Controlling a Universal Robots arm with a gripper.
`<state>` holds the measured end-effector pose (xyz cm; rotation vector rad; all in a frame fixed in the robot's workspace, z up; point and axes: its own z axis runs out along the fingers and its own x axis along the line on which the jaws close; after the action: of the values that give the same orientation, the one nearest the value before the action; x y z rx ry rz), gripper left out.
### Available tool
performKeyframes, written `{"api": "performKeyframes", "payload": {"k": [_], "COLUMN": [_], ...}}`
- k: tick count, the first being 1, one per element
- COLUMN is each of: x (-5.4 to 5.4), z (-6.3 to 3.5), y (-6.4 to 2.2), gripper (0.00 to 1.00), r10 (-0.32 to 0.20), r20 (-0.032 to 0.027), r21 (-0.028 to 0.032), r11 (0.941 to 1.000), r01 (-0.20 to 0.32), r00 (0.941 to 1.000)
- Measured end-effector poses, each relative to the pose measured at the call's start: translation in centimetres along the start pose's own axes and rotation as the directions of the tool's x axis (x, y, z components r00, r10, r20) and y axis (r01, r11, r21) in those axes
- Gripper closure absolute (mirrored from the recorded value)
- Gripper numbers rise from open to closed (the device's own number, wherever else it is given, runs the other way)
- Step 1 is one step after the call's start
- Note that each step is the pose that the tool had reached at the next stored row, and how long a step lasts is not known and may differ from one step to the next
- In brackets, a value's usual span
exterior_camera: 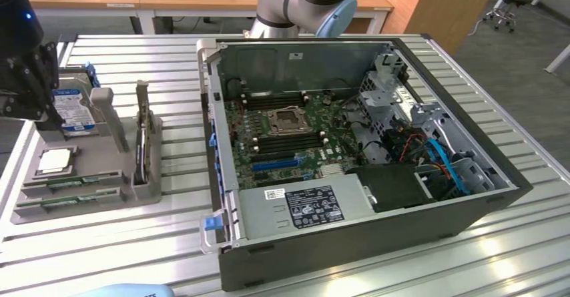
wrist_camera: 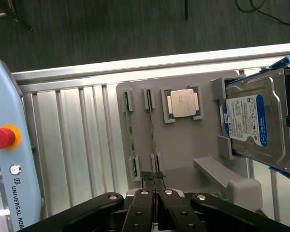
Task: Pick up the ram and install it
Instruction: 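Pick up the ram and move it above insertion slot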
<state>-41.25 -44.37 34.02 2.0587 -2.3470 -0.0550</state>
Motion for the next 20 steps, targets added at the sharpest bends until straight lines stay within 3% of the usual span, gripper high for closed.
{"api": "performKeyframes", "payload": {"k": [11, 20], "x": [0.0, 0.0], "z": [1.14, 1.51], "y": [-0.05, -0.06], "gripper": [0.9, 0.9], "r10": [-0.061, -0.091], "r20": [-0.0023, -0.0036], "r21": [-0.0006, -0.0011], "r11": [0.9981, 0.9959], "r01": [0.061, 0.091], "r00": [0.9981, 0.9959]}}
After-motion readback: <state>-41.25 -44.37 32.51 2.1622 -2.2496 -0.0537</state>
